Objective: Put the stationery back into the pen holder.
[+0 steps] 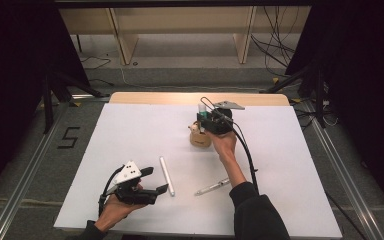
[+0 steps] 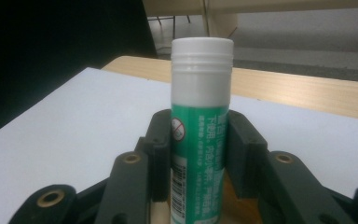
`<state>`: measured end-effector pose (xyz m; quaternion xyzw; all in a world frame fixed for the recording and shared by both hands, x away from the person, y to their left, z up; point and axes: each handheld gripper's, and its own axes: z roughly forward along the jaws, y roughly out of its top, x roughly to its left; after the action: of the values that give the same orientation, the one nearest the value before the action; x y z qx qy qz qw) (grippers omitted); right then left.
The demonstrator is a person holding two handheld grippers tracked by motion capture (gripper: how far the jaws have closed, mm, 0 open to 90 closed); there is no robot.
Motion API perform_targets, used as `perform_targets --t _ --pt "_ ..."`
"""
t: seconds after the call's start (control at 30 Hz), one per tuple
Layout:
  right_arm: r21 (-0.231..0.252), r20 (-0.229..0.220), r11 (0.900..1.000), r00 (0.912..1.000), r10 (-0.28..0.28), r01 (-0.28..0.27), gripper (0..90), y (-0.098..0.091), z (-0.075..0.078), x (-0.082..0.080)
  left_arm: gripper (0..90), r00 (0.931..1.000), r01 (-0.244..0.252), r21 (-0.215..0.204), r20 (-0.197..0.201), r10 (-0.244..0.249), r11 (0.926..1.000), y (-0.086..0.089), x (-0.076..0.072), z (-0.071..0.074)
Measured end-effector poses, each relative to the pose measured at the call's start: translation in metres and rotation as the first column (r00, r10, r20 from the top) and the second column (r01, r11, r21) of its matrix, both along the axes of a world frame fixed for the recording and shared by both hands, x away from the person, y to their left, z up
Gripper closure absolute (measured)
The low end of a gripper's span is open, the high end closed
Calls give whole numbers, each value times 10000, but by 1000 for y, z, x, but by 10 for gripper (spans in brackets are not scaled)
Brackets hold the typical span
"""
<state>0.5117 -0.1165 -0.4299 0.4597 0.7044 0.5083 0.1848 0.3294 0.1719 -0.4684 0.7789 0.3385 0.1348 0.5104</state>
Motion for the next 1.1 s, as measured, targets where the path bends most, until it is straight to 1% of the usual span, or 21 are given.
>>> perform_targets --t 0.13,0.6,0.9,0.97,1.03,1.07,1.1 --pt "-98 -7 10000 10000 3 -3 655 0 -2 0 167 10000 10 20 1 -10 10000 0 0 0" --pt "-189 -28 9998 10000 -28 28 654 3 -5 1 167 10000 5 37 46 -5 10000 0 1 -1" --pt "-280 -115 9996 9999 36 -40 648 4 -7 1 167 10000 6 52 -18 -5 10000 0 1 -1" --pt "-171 -103 9998 9999 54 -55 613 3 -7 0 167 10000 -12 23 -15 12 10000 0 1 -1" --pt "193 -130 9998 9999 73 -71 546 1 -5 0 167 10000 -6 24 -9 6 10000 0 1 -1" --pt "313 -137 9994 9998 124 -120 534 0 -4 0 167 10000 -6 20 -21 6 10000 0 1 -1" --pt "437 -51 9988 9997 233 -230 517 -1 -2 -1 167 10000 8 34 -36 -8 10000 0 1 -1"
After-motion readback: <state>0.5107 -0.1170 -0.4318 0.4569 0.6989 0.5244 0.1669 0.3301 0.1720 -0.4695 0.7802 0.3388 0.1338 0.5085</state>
